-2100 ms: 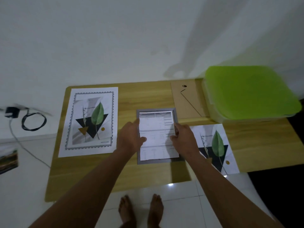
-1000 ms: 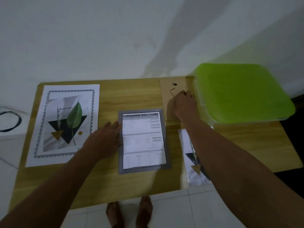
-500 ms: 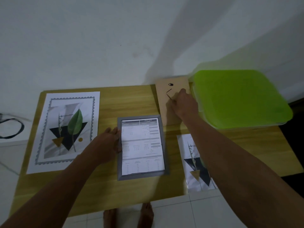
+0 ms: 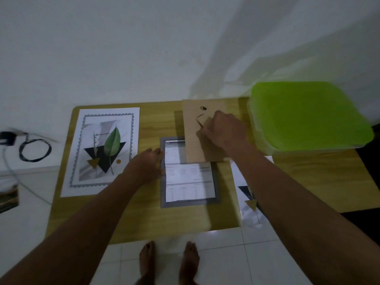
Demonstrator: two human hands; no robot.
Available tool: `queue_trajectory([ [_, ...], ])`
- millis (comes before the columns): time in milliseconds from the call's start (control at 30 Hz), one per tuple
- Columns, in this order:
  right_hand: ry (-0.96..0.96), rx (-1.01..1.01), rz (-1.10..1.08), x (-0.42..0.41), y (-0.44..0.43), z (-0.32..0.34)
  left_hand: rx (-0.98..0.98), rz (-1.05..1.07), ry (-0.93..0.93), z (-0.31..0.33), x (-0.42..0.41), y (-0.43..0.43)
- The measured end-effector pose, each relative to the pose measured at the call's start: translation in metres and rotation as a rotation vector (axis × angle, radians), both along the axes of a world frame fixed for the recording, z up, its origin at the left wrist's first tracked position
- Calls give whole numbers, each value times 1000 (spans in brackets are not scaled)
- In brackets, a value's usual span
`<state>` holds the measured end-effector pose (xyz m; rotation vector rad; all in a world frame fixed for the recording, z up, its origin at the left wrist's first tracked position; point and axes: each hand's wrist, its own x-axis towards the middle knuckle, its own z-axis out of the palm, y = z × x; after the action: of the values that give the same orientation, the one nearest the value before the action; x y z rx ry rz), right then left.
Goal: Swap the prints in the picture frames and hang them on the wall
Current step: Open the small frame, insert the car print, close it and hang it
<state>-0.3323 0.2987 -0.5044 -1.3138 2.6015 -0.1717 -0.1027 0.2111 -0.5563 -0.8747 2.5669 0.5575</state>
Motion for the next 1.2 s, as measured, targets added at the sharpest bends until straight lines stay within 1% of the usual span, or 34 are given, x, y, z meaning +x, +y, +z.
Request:
queue_trajectory([
  [100, -49, 33, -5, 32, 14, -16, 37, 59, 44, -3, 2, -3],
  [167, -67, 48, 3, 50, 23, -28, 35, 70, 29, -5, 4, -3],
  [300, -16, 60, 40, 78, 36, -41, 15, 48, 35, -11, 7, -6],
  [400, -9, 28, 46, 89, 43, -49, 3, 37, 51, -14, 7, -10],
  [533, 35, -12, 105, 96, 51, -66, 4, -10, -10, -11, 8, -11],
  [633, -81, -35, 73, 100, 53, -70, -2, -35, -73, -8, 9, -11],
  [767, -94, -46, 46, 104, 53, -68, -36, -55, -74, -8, 10, -14],
  [967, -50, -15, 11, 105, 48, -61, -41, -67, -56, -12, 13, -15],
  [1200, -37, 2, 44, 103, 50, -71, -38, -80, -101, -10, 12, -16],
])
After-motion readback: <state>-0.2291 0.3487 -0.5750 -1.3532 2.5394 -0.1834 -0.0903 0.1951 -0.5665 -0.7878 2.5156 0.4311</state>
